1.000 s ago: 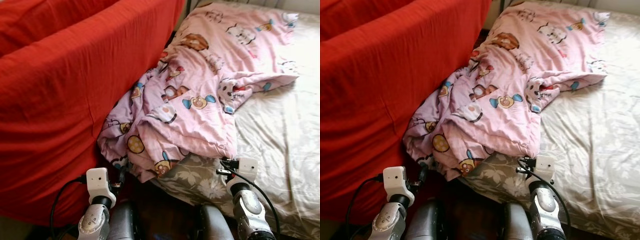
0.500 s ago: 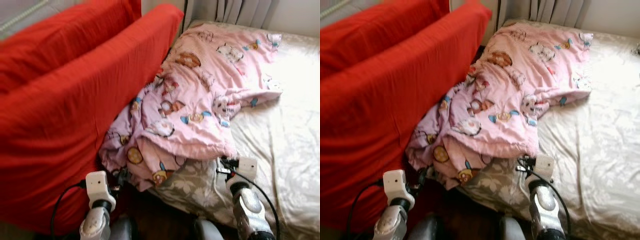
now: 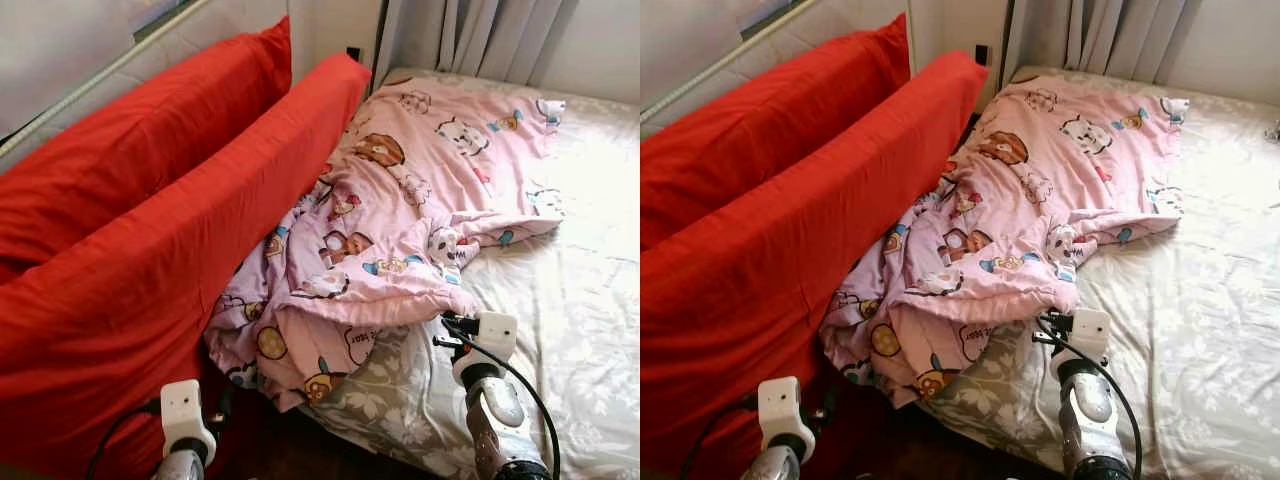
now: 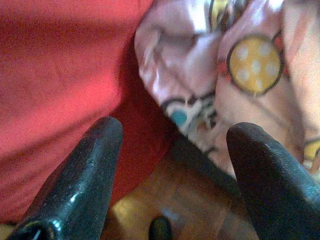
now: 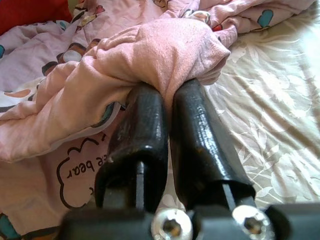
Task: Clean up the room
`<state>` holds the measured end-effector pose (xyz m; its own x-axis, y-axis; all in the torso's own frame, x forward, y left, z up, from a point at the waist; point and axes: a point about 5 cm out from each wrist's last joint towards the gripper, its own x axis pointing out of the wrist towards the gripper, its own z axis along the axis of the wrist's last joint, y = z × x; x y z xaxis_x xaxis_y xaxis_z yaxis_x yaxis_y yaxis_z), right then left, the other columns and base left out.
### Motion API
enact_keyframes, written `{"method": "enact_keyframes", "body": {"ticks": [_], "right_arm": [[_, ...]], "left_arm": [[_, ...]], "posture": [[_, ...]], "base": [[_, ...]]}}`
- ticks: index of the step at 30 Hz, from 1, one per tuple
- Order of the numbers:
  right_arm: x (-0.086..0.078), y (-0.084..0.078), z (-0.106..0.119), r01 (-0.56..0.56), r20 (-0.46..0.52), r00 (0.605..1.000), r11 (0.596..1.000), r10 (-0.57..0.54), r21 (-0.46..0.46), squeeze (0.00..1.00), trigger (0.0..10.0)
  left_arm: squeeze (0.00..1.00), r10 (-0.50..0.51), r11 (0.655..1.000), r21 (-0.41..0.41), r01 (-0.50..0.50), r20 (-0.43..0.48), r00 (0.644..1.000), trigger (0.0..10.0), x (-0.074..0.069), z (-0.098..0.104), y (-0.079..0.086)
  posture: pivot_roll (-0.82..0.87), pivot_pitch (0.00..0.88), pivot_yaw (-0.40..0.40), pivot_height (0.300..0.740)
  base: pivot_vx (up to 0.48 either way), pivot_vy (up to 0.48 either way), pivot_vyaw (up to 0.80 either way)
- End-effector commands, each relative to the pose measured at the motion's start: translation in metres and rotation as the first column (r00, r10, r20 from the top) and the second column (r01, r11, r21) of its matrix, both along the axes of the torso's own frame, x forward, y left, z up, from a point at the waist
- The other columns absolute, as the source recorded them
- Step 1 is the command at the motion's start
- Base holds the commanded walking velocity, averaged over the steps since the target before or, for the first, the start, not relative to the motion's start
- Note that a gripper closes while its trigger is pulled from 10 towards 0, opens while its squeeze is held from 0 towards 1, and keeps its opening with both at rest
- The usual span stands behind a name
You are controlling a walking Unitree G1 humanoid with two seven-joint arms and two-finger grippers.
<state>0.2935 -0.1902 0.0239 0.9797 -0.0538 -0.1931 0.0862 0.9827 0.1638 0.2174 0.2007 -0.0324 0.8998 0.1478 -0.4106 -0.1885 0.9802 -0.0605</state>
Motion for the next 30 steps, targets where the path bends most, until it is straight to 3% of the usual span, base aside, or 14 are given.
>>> {"method": "enact_keyframes", "body": {"ticks": [1, 16, 30], "right_arm": [[-0.003, -0.002, -0.002, 0.016, -0.004, 1.000, 1.000, -0.016, 0.006, 0.00, 10.0], [-0.004, -0.003, -0.002, 0.017, 0.002, 1.000, 1.000, -0.017, 0.000, 0.00, 10.0], [-0.004, -0.005, -0.001, 0.041, 0.014, 0.999, 0.999, -0.041, 0.005, 0.00, 10.0]], "left_arm": [[0.00, 0.029, 1.000, -0.004, -0.029, -0.058, 0.998, 10.0, -0.013, -0.011, 0.006], [0.00, 0.061, 0.997, -0.039, -0.070, -0.189, 0.980, 10.0, -0.040, -0.034, 0.009], [0.00, 0.073, 0.994, -0.064, -0.088, -0.209, 0.975, 10.0, -0.046, -0.039, 0.012]], "posture": [[-0.03, 0.097, -0.020, 0.740], [-0.03, 0.079, -0.023, 0.740], [-0.03, 0.074, -0.020, 0.740]], "base": [[0.000, 0.000, 0.00], [0.000, 0.000, 0.00], [0.000, 0.000, 0.00]]}}
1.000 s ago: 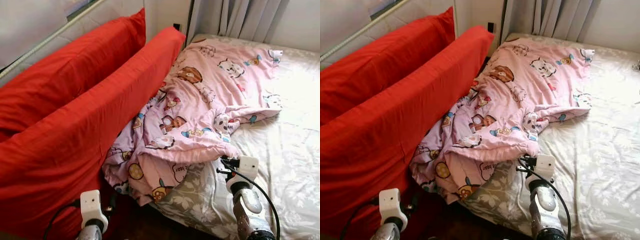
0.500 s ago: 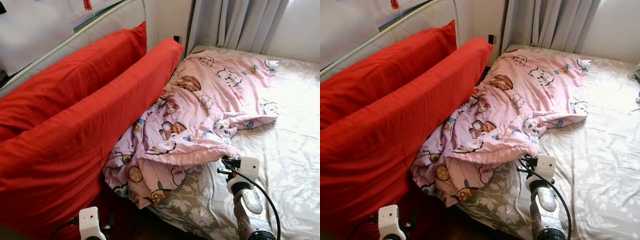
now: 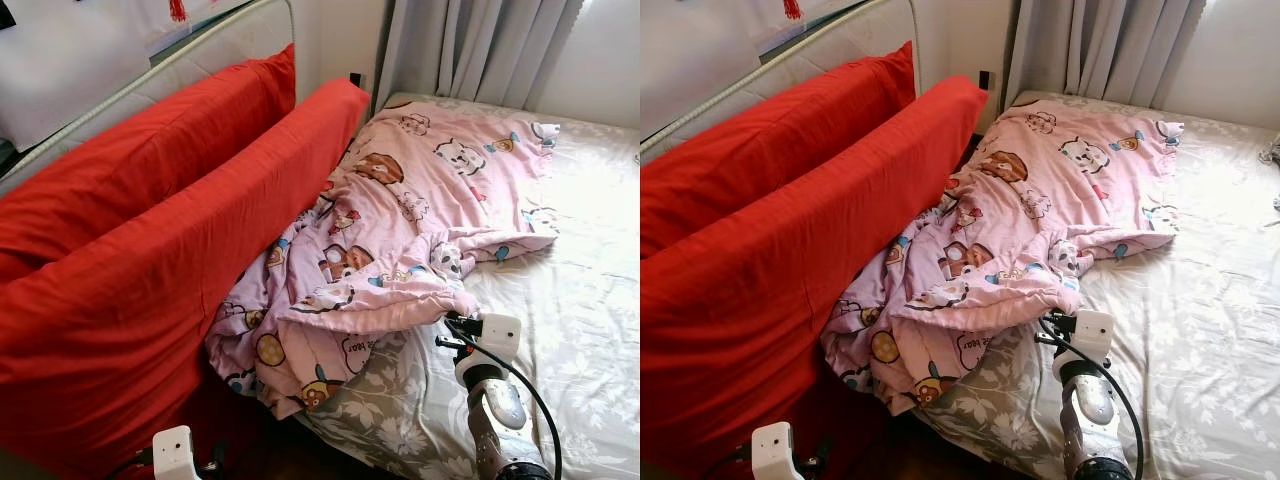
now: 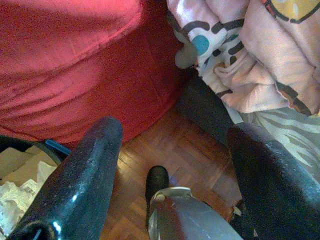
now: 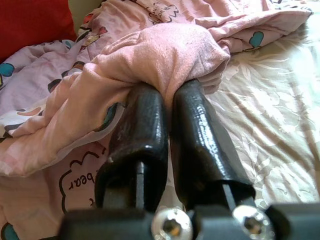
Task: Clean up the room
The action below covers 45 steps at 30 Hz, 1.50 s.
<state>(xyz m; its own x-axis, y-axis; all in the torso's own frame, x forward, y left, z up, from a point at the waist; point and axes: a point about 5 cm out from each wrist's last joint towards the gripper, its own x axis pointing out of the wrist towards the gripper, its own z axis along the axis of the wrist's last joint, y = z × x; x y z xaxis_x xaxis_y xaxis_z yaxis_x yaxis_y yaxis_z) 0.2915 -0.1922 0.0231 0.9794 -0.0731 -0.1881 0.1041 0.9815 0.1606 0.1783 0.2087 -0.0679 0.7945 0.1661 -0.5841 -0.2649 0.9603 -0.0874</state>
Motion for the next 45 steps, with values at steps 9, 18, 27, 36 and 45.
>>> {"method": "enact_keyframes", "body": {"ticks": [9, 18, 27, 36, 45], "right_arm": [[-0.0017, -0.0049, 0.0012, 0.030, 0.015, 0.999, 1.000, -0.030, 0.008, 0.00, 10.0], [-0.0028, -0.0086, 0.0012, 0.048, 0.016, 0.999, 0.999, -0.048, 0.005, 0.00, 10.0], [-0.0040, -0.0086, 0.0003, 0.054, 0.014, 0.998, 0.999, -0.054, 0.007, 0.00, 10.0], [-0.0050, -0.0086, -0.0002, 0.061, 0.014, 0.998, 0.998, -0.061, 0.007, 0.00, 10.0], [-0.0054, -0.0096, 0.0004, 0.076, 0.020, 0.997, 0.997, -0.076, 0.007, 0.00, 10.0]], "left_arm": [[0.00, 0.019, 1.000, -0.015, -0.019, -0.022, 1.000, 10.0, -0.0062, -0.0041, 0.0027], [0.00, 0.024, 0.999, -0.021, -0.024, -0.022, 0.999, 10.0, -0.0059, -0.0041, 0.0037], [0.00, 0.016, 1.000, -0.023, -0.017, -0.021, 1.000, 10.0, -0.0054, -0.0042, 0.0030], [0.00, 0.010, 1.000, -0.024, -0.010, -0.022, 1.000, 10.0, -0.0041, -0.0039, 0.0028], [0.00, -0.001, 1.000, -0.017, 0.000, -0.016, 1.000, 10.0, -0.0027, -0.0027, 0.0044]], "posture": [[-0.03, 0.090, -0.021, 0.740], [-0.02, 0.103, -0.017, 0.740], [-0.03, 0.112, -0.013, 0.740], [-0.04, 0.116, -0.007, 0.740], [-0.03, 0.119, 0.005, 0.740]], "base": [[0.000, 0.000, 0.00], [-0.135, 0.000, 0.00], [-0.265, 0.000, 0.00], [-0.267, 0.000, 0.00], [-0.268, 0.000, 0.00]]}}
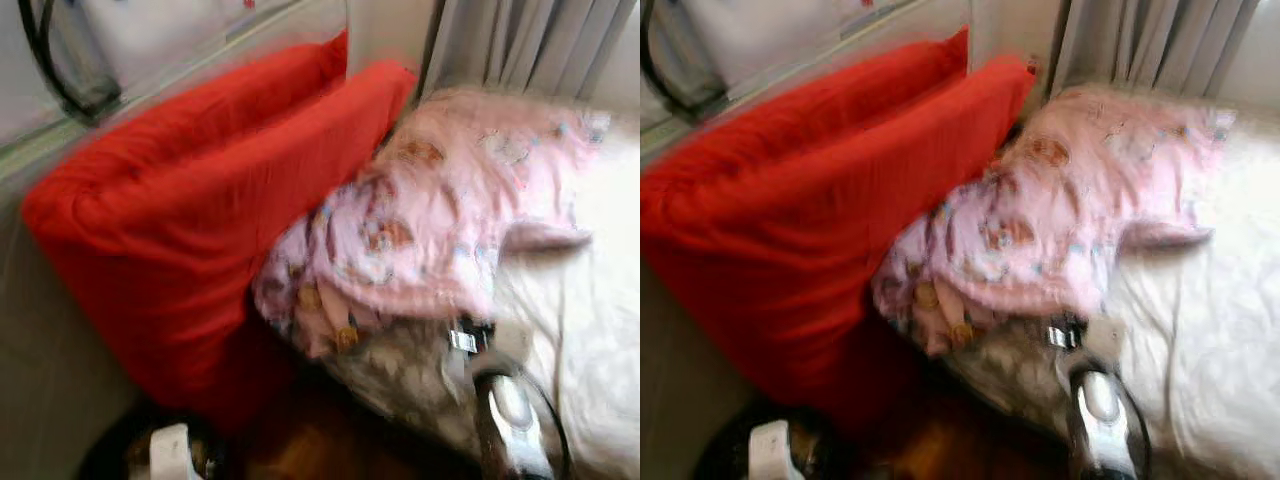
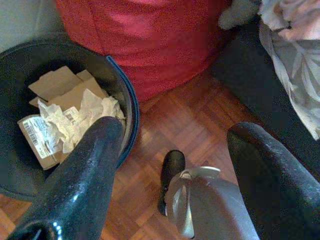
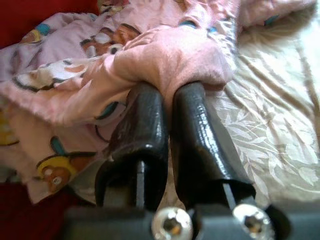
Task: Clean up the room
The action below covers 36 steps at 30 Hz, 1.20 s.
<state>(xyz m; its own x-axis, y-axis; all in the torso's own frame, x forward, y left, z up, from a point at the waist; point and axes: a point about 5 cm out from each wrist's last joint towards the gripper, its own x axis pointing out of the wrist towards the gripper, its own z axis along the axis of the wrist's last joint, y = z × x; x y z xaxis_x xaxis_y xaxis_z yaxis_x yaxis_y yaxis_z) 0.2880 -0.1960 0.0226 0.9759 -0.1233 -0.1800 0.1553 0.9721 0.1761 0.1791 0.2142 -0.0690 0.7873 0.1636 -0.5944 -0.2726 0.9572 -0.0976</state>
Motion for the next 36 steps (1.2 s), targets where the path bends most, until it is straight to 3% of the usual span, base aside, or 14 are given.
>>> {"method": "enact_keyframes", "body": {"ticks": [1, 13, 26, 32, 36], "right_arm": [[-0.002, -0.007, 0.002, 0.033, 0.015, 0.999, 0.999, -0.033, -0.014, 0.00, 10.0], [-0.001, -0.039, 0.027, 0.198, 0.137, 0.975, 0.965, -0.176, -0.169, 0.00, 10.0], [-0.006, -0.048, 0.027, 0.292, 0.129, 0.954, 0.931, -0.269, -0.217, 0.00, 10.0], [-0.008, -0.059, 0.039, 0.373, 0.202, 0.924, 0.884, -0.325, -0.281, 0.00, 10.0], [-0.009, -0.059, 0.032, 0.362, 0.153, 0.931, 0.893, -0.332, -0.268, 0.00, 10.0]], "left_arm": [[0.00, -0.009, 1.000, -0.002, 0.009, -0.005, 1.000, 10.0, -0.003, -0.001, -0.001], [0.00, -0.026, 1.000, 0.004, 0.026, 0.000, 1.000, 10.0, -0.002, -0.001, -0.001], [0.00, -0.050, 0.999, 0.017, 0.050, -0.001, 0.999, 10.0, -0.001, 0.000, -0.003], [0.00, -0.057, 0.998, 0.019, 0.057, -0.009, 0.998, 10.0, -0.003, -0.001, -0.004], [0.00, -0.061, 0.998, 0.016, 0.061, -0.018, 0.998, 10.0, -0.004, -0.003, -0.005]], "posture": [[-0.03, 0.119, 0.007, 0.740], [-0.03, 0.120, 0.015, 0.740], [-0.03, 0.123, 0.014, 0.740], [-0.04, 0.123, 0.014, 0.740], [-0.04, 0.122, 0.012, 0.740]], "base": [[-0.270, 0.000, 0.00], [-0.267, 0.000, 0.00], [-0.081, 0.000, 0.00], [0.000, 0.000, 0.00], [0.000, 0.000, 0.00]]}}
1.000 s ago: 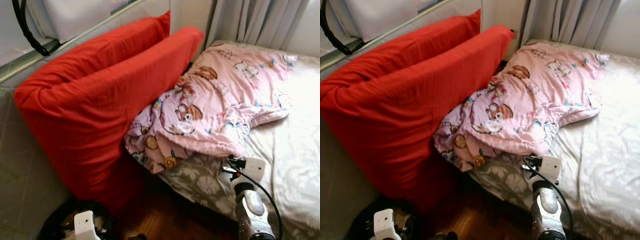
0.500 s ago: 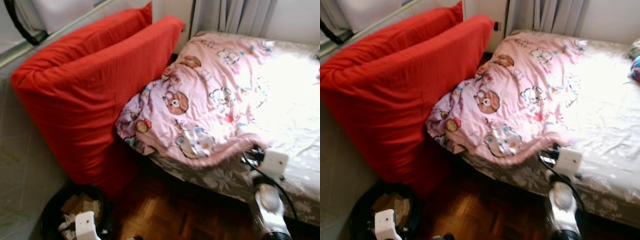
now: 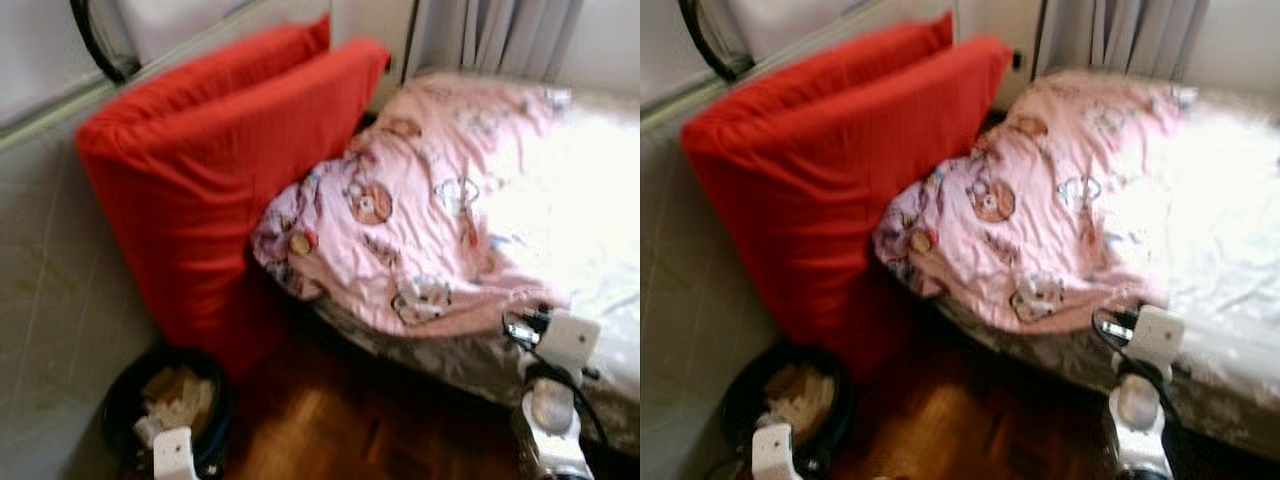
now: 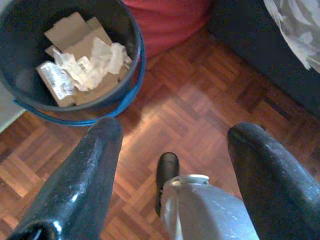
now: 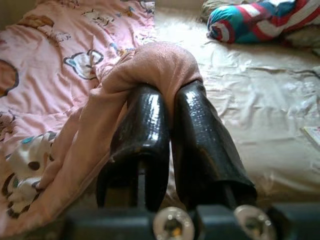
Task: Clean up the room
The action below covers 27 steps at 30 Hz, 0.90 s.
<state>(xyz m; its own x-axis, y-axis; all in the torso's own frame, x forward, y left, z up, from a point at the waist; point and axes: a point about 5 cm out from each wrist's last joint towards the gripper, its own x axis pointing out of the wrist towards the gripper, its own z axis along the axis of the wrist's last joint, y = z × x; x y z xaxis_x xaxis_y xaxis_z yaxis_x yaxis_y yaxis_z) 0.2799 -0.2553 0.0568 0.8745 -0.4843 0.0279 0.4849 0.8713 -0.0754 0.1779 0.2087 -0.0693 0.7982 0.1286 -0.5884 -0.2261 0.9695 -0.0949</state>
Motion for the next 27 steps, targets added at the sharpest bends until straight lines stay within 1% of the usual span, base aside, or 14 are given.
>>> {"method": "enact_keyframes", "body": {"ticks": [1, 5, 7, 8, 12, 16, 17, 18, 19, 21, 23, 24, 25, 27], "right_arm": [[-0.003, -0.001, -0.006, 0.022, -0.029, 0.999, 0.999, -0.021, 0.028, 0.00, 10.0], [-0.010, -0.008, -0.021, 0.101, -0.118, 0.989, 0.992, -0.092, 0.078, 0.00, 10.0], [-0.017, -0.011, -0.033, 0.135, -0.192, 0.975, 0.986, -0.115, 0.097, 0.00, 10.0], [-0.018, -0.011, -0.034, 0.141, -0.196, 0.973, 0.984, -0.119, 0.106, 0.00, 10.0], [-0.024, -0.011, -0.046, 0.152, -0.268, 0.957, 0.979, -0.111, 0.135, 0.00, 10.0], [-0.028, -0.010, -0.053, 0.168, -0.306, 0.945, 0.973, -0.113, 0.160, 0.00, 10.0], [-0.028, -0.010, -0.053, 0.168, -0.306, 0.945, 0.973, -0.113, 0.160, 0.00, 10.0], [-0.027, -0.012, -0.047, 0.171, -0.255, 0.958, 0.975, -0.132, 0.138, 0.00, 10.0], [-0.025, -0.015, -0.035, 0.173, -0.187, 0.970, 0.982, -0.158, 0.069, 0.00, 10.0], [-0.023, -0.017, -0.026, 0.167, -0.138, 0.977, 0.986, -0.164, 0.010, 0.00, 10.0], [-0.022, -0.019, -0.018, 0.179, -0.095, 0.979, 0.983, -0.181, -0.029, 0.00, 10.0], [-0.023, -0.024, -0.010, 0.222, -0.057, 0.973, 0.974, -0.225, -0.053, 0.00, 10.0], [-0.026, -0.028, -0.008, 0.260, -0.050, 0.963, 0.964, -0.263, -0.058, 0.00, 10.0], [-0.030, -0.034, -0.010, 0.306, -0.076, 0.947, 0.949, -0.311, -0.075, 0.00, 10.0]], "left_arm": [[0.00, -0.015, 1.000, 0.012, 0.015, -0.028, 0.999, 10.0, -0.003, -0.003, 0.000], [0.00, -0.024, 1.000, 0.012, 0.024, -0.042, 0.999, 10.0, -0.006, -0.004, 0.000], [0.00, -0.026, 1.000, 0.012, 0.026, -0.056, 0.998, 10.0, -0.008, -0.006, 0.001], [0.00, -0.026, 1.000, 0.012, 0.026, -0.057, 0.998, 10.0, -0.008, -0.006, 0.001], [0.00, -0.026, 1.000, 0.013, 0.027, -0.065, 0.998, 10.0, -0.009, -0.006, 0.002], [0.00, -0.029, 0.999, 0.013, 0.030, -0.076, 0.997, 10.0, -0.009, -0.007, 0.001], [0.00, -0.029, 0.999, 0.013, 0.030, -0.076, 0.997, 10.0, -0.009, -0.007, 0.001], [0.00, -0.032, 0.999, 0.013, 0.033, -0.081, 0.996, 10.0, -0.010, -0.008, 0.001], [0.00, -0.034, 0.999, 0.014, 0.035, -0.083, 0.996, 10.0, -0.010, -0.008, 0.002], [0.00, -0.034, 0.999, 0.015, 0.036, -0.084, 0.996, 10.0, -0.010, -0.008, 0.002], [0.00, -0.036, 0.999, 0.015, 0.037, -0.085, 0.996, 10.0, -0.010, -0.008, 0.002], [0.00, -0.037, 0.999, 0.016, 0.039, -0.088, 0.995, 10.0, -0.011, -0.008, 0.003], [0.00, -0.037, 0.999, 0.016, 0.039, -0.089, 0.995, 10.0, -0.011, -0.008, 0.003], [0.00, -0.039, 0.999, 0.017, 0.040, -0.090, 0.995, 10.0, -0.011, -0.008, 0.003]], "posture": [[-0.03, 0.122, 0.011, 0.740], [-0.03, 0.122, 0.012, 0.740], [-0.03, 0.123, 0.012, 0.740], [-0.03, 0.123, 0.012, 0.740], [-0.03, 0.123, 0.013, 0.740], [-0.03, 0.123, 0.015, 0.740], [-0.03, 0.123, 0.015, 0.740], [-0.03, 0.124, 0.015, 0.740], [-0.03, 0.125, 0.017, 0.740], [-0.03, 0.125, 0.018, 0.740], [-0.03, 0.125, 0.018, 0.740], [-0.03, 0.125, 0.018, 0.740], [-0.03, 0.125, 0.018, 0.740], [-0.03, 0.125, 0.019, 0.740]], "base": [[0.000, 0.000, 0.00], [0.000, 0.000, 0.00], [0.000, 0.000, 0.00], [0.000, 0.000, 0.00], [0.000, 0.000, 0.00], [0.000, 0.000, 0.00], [0.000, 0.000, 0.00], [0.000, 0.000, 0.00], [0.000, 0.000, 0.00], [0.000, 0.000, 0.00], [0.000, 0.000, 0.00], [0.000, 0.000, 0.00], [0.000, 0.000, 0.00], [0.000, 0.000, 0.00]]}}
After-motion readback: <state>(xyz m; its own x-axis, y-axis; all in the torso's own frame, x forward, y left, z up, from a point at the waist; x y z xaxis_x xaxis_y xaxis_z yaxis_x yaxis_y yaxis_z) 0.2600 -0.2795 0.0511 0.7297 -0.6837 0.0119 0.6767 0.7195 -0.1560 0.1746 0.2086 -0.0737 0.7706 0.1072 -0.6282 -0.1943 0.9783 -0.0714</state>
